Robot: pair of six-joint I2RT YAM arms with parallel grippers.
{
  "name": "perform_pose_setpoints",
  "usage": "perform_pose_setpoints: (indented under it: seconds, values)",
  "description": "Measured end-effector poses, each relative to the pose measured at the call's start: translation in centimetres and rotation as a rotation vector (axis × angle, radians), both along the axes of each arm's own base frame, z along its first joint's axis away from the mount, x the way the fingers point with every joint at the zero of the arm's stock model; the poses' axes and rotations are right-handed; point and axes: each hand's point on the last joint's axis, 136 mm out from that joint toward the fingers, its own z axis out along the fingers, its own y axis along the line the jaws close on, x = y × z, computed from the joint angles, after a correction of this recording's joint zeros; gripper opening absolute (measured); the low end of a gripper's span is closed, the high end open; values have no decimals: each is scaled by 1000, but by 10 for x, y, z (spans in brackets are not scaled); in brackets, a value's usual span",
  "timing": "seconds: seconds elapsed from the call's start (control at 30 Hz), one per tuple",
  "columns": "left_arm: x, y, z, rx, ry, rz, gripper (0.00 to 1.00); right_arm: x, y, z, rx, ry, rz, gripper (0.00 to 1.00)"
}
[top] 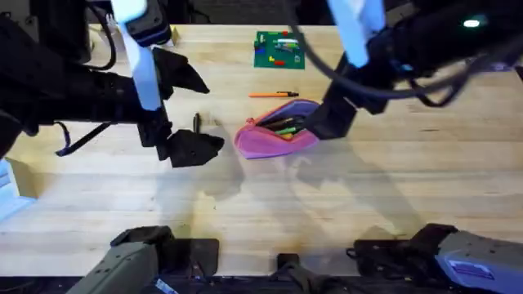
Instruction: Unzip the bag, pick up the pens from the table one at a time and place them inside, then zip the bag closed.
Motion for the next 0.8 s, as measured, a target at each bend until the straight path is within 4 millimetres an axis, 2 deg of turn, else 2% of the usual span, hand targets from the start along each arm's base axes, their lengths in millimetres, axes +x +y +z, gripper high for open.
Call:
perform_pose_setpoints:
  seconds: [0.2, 0.5, 0.63, 0.8]
  values:
    - [2, 2, 0, 5, 3, 17, 993, -17, -13, 28, 59, -56, -39, 997]
    - [27, 15, 3, -4, 27, 208, 993, -45, -40, 72, 139, -204, -72, 997]
    - [38, 25, 4, -25, 68, 351, 993, -59, -55, 80, 161, -255, -101, 998]
    - [54, 43, 4, -67, 135, 597, 993, -69, -64, 76, 174, -262, -131, 998]
